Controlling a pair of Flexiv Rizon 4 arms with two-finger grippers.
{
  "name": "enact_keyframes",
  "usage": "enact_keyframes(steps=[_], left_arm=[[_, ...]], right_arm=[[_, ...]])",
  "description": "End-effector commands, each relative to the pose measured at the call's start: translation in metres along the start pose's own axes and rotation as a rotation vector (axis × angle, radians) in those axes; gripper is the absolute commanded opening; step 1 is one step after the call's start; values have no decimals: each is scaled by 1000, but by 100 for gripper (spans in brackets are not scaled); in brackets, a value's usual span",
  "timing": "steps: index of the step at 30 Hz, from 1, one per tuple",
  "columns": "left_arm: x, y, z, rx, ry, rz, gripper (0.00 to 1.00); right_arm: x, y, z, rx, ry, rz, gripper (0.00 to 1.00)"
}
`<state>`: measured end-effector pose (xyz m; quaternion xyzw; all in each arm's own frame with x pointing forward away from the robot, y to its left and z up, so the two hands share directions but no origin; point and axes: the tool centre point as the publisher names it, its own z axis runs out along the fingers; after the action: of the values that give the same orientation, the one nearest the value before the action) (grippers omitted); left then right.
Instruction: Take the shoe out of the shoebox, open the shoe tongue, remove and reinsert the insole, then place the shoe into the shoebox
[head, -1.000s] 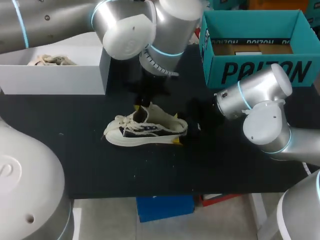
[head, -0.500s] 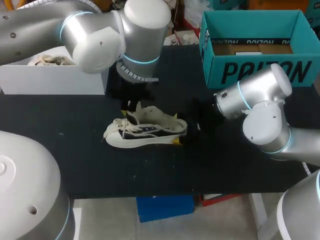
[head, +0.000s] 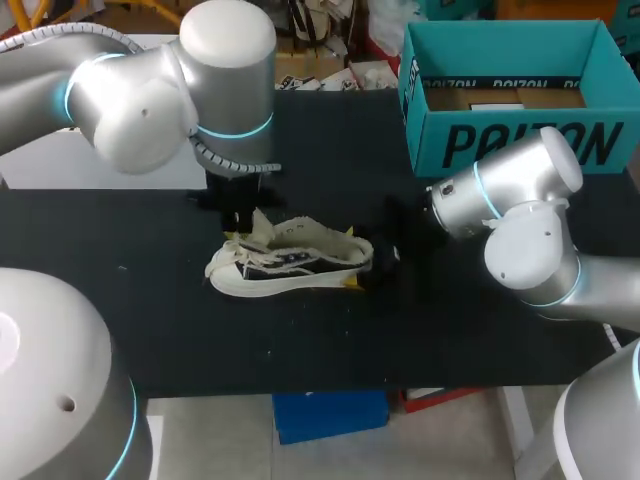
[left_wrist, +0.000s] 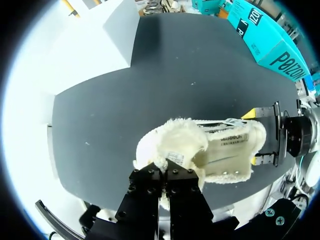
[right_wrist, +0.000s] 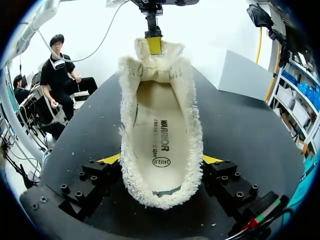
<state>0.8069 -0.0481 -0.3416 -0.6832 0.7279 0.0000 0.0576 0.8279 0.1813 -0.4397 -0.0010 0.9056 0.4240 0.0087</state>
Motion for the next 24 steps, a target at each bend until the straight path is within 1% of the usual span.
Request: enact_keyframes(steps=[1,8,9,11,12,13,14,20,24], left_arm=[[-8,0,9,-4,80,1,0],[-8,0,17,-16,70,12,1],[-7,0,17,-19,70,19,5],[-7,-1,17,-25,69,36,21],[-6,0,17,-27,75,58,46],[-5,0,15,-30,85,73,93],[-5,0,13,-32,95,90,100],[0,-5,-10,-11,144,259,100],[5,-9,-33,-9,195,480,100]], right_arm=[[0,-3,2,2,-1,2,0],[0,-3,2,2,-1,2,0],[0,-3,2,2,-1,2,0],[0,-3,2,2,-1,2,0],[0,-3,2,2,-1,2,0],[0,-3,2,2,-1,2,0],[0,-3,2,2,-1,2,0],[0,-3,2,2,-1,2,0],[0,-3,2,2,-1,2,0]])
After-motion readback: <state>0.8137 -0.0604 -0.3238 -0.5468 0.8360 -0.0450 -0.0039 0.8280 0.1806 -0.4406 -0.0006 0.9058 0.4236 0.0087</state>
